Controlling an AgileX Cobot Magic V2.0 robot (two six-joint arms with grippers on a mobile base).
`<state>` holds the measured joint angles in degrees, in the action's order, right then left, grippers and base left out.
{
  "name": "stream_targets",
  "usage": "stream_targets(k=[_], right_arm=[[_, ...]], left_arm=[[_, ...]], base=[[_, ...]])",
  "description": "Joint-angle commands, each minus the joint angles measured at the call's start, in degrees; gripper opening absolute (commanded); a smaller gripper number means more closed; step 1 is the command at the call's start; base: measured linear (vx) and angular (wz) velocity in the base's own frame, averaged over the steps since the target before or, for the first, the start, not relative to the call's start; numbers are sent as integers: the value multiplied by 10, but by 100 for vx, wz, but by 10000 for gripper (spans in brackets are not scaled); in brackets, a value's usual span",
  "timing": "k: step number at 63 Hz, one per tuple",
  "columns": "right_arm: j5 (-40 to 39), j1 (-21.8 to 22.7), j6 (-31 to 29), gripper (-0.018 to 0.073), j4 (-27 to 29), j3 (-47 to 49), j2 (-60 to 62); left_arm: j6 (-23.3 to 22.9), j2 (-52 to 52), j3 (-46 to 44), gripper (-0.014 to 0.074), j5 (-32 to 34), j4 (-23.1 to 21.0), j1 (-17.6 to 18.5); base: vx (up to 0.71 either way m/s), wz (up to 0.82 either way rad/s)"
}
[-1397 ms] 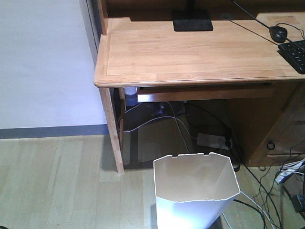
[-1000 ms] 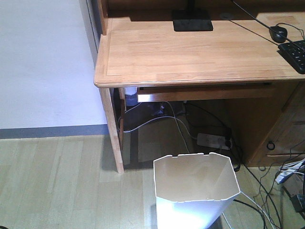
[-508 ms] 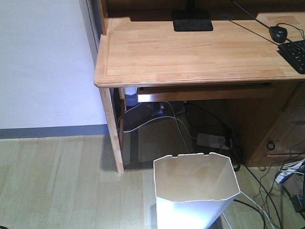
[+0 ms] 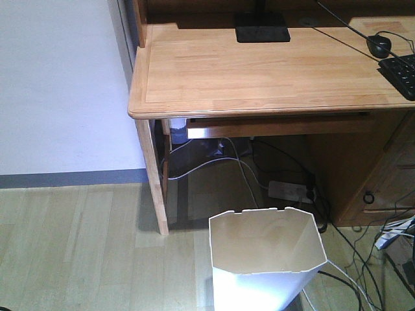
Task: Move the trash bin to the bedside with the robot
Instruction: 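Lower the right gripper toward the rim of the white trash bin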
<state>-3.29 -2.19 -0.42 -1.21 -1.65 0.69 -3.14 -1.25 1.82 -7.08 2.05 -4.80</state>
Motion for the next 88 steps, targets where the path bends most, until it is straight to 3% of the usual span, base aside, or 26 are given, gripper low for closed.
stream_targets(k=[1,20,35,65,74,88], right_arm=[[-48,1,0,-9,-7,0,-1],[-31,1,-4,-9,-10,137,-151],[88,1,-1,-9,-10,256,-289],[172,1,0,9,-14,266,-361],[189,1,-1,80,-15,266,-373],[202,1,-1,317,-27,266,-393]], left_arm=[[-3,-3,-14,-6,42,-1,3],[-3,-3,-14,-6,42,-1,3],[-3,-3,-14,-6,42,-1,3],[-3,-3,-14,-6,42,-1,3],[-3,-3,-14,-6,42,-1,3],[-3,-3,-14,-6,42,-1,3]], base=[[0,0],[0,0],[0,0],[0,0],[0,0],[0,0]])
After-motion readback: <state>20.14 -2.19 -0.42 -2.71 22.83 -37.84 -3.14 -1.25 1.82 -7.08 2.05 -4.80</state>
